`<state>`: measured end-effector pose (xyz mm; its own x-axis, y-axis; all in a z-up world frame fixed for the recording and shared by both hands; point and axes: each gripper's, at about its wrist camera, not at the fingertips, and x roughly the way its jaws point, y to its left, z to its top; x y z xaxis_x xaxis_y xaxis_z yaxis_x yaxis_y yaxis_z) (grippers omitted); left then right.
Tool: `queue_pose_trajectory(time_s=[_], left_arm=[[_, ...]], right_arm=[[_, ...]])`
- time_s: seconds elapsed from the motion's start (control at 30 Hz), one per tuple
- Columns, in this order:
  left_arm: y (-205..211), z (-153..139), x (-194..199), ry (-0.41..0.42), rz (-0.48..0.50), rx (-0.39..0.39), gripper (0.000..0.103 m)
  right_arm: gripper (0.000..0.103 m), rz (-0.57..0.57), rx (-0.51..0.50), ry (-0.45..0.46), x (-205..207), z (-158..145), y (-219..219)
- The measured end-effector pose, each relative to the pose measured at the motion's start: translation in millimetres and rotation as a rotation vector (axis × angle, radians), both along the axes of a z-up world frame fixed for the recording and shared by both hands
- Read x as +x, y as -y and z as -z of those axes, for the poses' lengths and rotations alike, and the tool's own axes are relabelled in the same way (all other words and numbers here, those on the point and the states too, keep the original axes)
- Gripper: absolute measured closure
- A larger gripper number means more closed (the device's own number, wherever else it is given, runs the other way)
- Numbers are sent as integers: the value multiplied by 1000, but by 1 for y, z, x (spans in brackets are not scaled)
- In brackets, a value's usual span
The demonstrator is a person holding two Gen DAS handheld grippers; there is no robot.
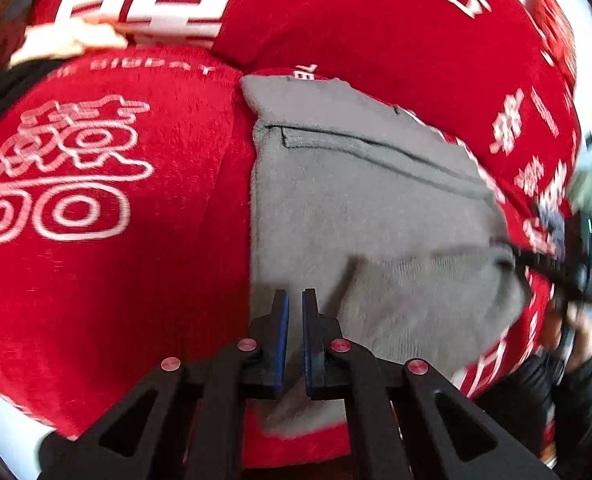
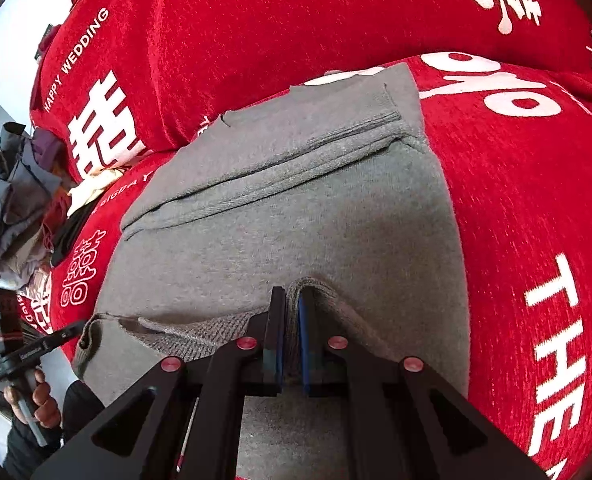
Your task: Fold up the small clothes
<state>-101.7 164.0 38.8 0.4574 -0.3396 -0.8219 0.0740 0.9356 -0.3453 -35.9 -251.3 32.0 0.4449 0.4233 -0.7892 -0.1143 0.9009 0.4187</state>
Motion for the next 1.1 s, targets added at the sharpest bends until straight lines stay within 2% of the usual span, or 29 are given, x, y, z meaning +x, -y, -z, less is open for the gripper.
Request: queue_pose_trajectory(time_s=[0.17,0.2,0.23,0.3,0.37,0.4,0.43,0.47,0.5,0.53,0.57,0.6,0.63,0.67,0.73,0.87,0.9,0.93,1.0,1.03,1.07,1.1], left_arm=[[22,-13,-33,49,95,84,97],[31,-17,-40,79,102,120,97],[37,-24,-48,129,96,143,103],[44,-40,-65,234,83,86,103],[47,-37,-65,237,25,79,103],[49,-29,-61,209,-24,100,92],[51,-26,-58,185,-33,127,59],[56,-22,-54,155,-21,177,40],[58,-24,-55,163,-16,186,20],[57,-28,-60,199,-23,173,19],[54,-40,-70,254,-40,124,19],[52,-47,-76,275,-45,89,16],[50,-53,-82,294,-41,58,6],[50,-59,-86,320,-34,48,4],[54,-58,-84,336,-19,123,4],[64,-28,-52,234,50,176,6],[68,-21,-44,214,71,194,21],[72,-17,-39,199,100,201,44],[85,0,-24,131,183,253,68],[88,5,-21,132,196,286,68],[88,5,-21,150,200,286,69],[84,3,-19,154,207,263,82]], right_arm=[[96,-3,-25,11,2,1,-5],[96,-2,-31,14,2,0,-7],[96,-2,-37,17,2,0,-8],[96,-1,-39,18,1,0,-7],[96,1,-35,15,2,0,-7],[96,0,-38,15,2,0,-7],[96,-2,-44,15,2,0,-8],[96,-5,-53,15,2,-1,-9],[96,-6,-58,14,2,-1,-10],[96,-8,-63,14,2,-2,-10],[96,-10,-65,15,2,-2,-10],[96,-8,-63,14,2,-2,-10],[96,-7,-59,14,1,-2,-9],[96,-6,-57,14,0,-2,-8],[96,-3,-58,15,1,-2,-9],[96,4,-64,16,1,-2,-10],[96,3,-66,18,1,-2,-11],[96,3,-67,18,1,-2,-10],[96,1,-67,16,1,-2,-10],[96,1,-70,15,1,-2,-10],[96,-2,-72,17,1,-2,-9],[96,-3,-76,16,1,-2,-10]])
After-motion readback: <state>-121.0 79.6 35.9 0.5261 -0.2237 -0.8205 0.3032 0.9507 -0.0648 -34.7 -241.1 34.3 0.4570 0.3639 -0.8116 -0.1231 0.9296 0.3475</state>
